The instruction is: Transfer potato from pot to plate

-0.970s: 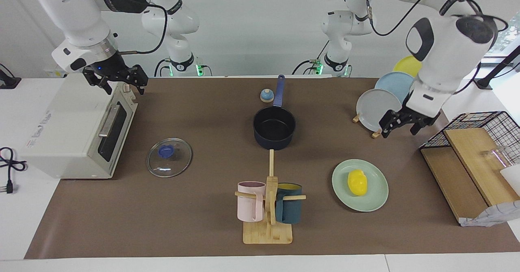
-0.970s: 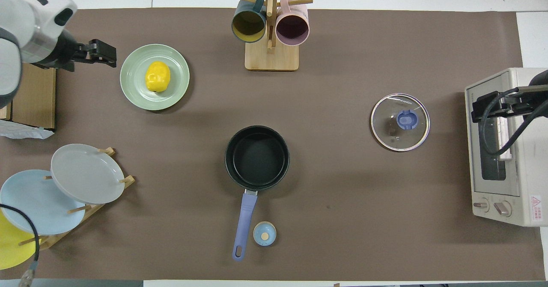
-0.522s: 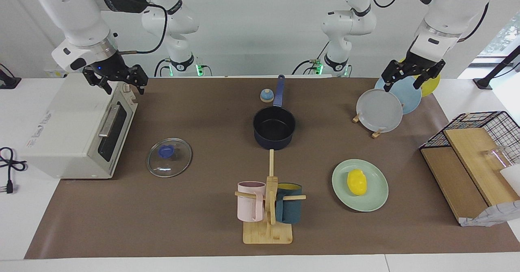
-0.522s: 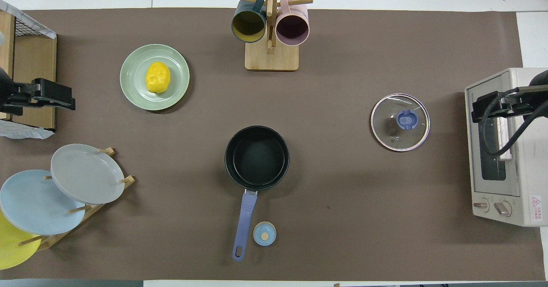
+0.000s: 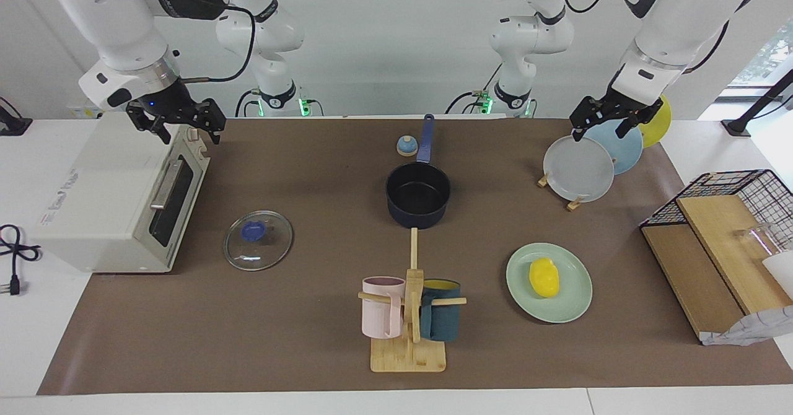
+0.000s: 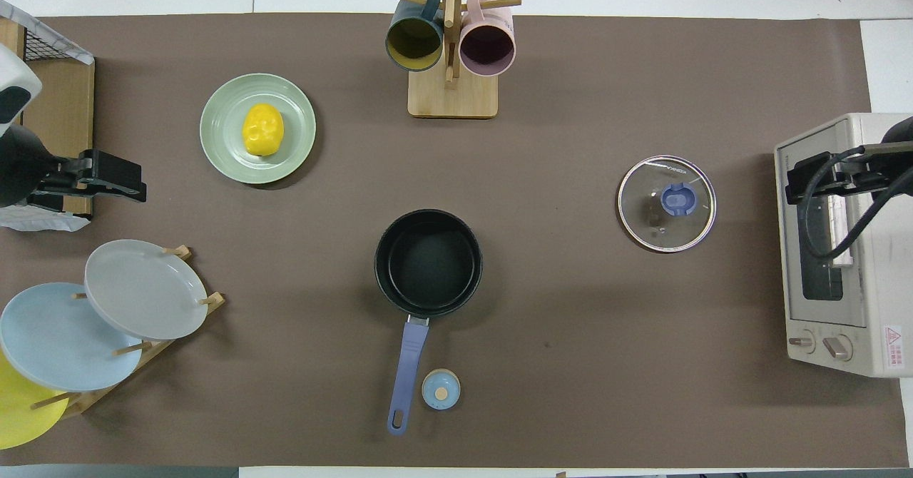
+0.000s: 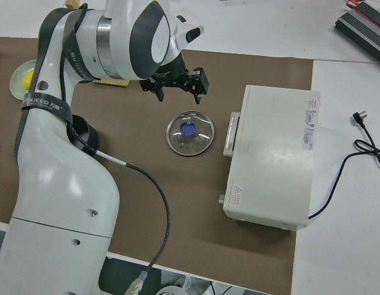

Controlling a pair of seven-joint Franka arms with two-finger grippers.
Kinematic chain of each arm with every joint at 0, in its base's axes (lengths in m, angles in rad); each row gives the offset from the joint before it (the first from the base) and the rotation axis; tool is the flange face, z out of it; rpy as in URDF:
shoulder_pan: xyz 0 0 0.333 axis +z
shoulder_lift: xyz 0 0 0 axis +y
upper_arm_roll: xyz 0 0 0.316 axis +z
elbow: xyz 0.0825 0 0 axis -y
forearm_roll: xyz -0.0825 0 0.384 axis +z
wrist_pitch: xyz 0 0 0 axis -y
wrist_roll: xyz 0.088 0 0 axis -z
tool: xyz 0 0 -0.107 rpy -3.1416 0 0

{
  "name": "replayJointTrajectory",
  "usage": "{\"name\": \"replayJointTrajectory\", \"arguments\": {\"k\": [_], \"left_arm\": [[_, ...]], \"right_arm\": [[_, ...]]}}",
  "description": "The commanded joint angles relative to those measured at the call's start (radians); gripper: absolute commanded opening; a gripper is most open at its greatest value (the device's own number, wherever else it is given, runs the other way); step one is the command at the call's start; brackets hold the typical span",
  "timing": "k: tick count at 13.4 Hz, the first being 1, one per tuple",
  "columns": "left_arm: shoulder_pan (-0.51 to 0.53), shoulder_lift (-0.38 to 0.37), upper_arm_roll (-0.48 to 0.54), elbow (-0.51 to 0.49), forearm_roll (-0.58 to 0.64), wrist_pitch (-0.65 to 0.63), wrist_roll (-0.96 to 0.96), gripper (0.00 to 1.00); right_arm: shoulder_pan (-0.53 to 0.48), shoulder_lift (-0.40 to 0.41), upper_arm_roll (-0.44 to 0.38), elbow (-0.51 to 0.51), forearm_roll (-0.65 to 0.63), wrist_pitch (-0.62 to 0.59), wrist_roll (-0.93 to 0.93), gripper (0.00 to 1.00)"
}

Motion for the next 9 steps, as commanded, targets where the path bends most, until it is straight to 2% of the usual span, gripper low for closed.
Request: {"name": "replayJointTrajectory", "arguments": {"k": [1,9], "left_arm": [[0.004,-0.013,0.001,0.006,-0.014,0.007,-0.003,1.00],[0.004,-0.014,0.001,0.000,-0.014,0.006,0.001,1.00]], "right_arm": [[-0.010,-0.021,0.002,-0.022,0.026,0.013,0.006,1.00],[-0.010,-0.021,0.002,-0.022,0.027,0.011,0.006,1.00]]}}
